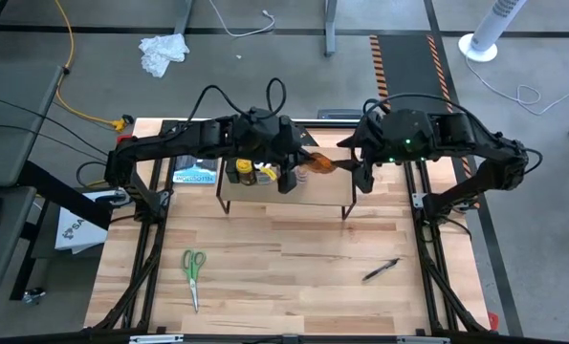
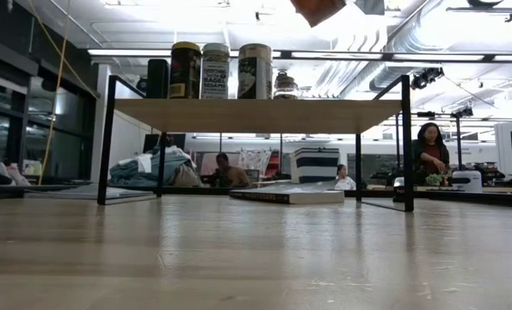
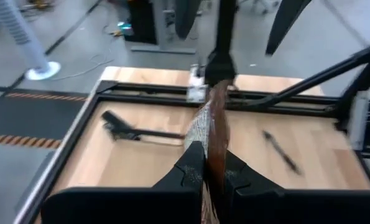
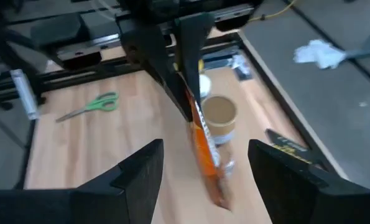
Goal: Shelf spices
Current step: Put the orange seasoning pack on the shelf
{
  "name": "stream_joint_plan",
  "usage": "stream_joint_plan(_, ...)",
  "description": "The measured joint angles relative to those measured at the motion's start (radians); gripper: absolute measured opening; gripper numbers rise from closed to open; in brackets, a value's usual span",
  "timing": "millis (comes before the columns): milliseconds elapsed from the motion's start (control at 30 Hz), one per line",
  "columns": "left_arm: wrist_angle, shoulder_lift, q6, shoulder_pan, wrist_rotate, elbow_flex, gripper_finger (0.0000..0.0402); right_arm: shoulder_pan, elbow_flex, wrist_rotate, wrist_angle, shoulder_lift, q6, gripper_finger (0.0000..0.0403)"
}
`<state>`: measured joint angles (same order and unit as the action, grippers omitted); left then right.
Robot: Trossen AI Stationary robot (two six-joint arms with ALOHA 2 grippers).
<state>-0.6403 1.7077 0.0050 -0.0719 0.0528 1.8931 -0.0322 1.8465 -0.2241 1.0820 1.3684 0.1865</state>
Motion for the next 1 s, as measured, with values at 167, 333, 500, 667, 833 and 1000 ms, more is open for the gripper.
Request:
stream_joint_plan(167,0.015,0.000,0.001,0.000,-0.074,0.000,0.0000,-0.001,0.000,0.071,-0.002,0.025,0.017,0.0232)
stream_joint_plan(333,0.019,-0.001,0.032,0.000,-0.073,0.000,0.0000,-0.001,0.000,0.130,-0.006,0.052,0.015,0.0232)
stream_joint_plan(500,0.032,-0.004,0.033,0.000,-0.069,0.000,0.0000,-0.001,0.000,0.156,-0.020,0.067,0.014,0.0232)
stream_joint_plan(667,0.047,-0.004,0.033,0.000,-0.070,0.000,0.0000,-0.001,0.000,0.151,-0.026,0.072,0.014,0.0228)
stream_joint_plan(833,0.080,-0.004,0.034,0.003,-0.075,0.000,0.0000,-0.001,0.000,0.149,-0.027,0.080,0.002,0.0193)
stream_joint_plan(1000,0.103,-0.004,0.033,0.003,-0.082,0.000,0.0000,-0.001,0.000,0.148,-0.032,0.085,-0.010,0.0151)
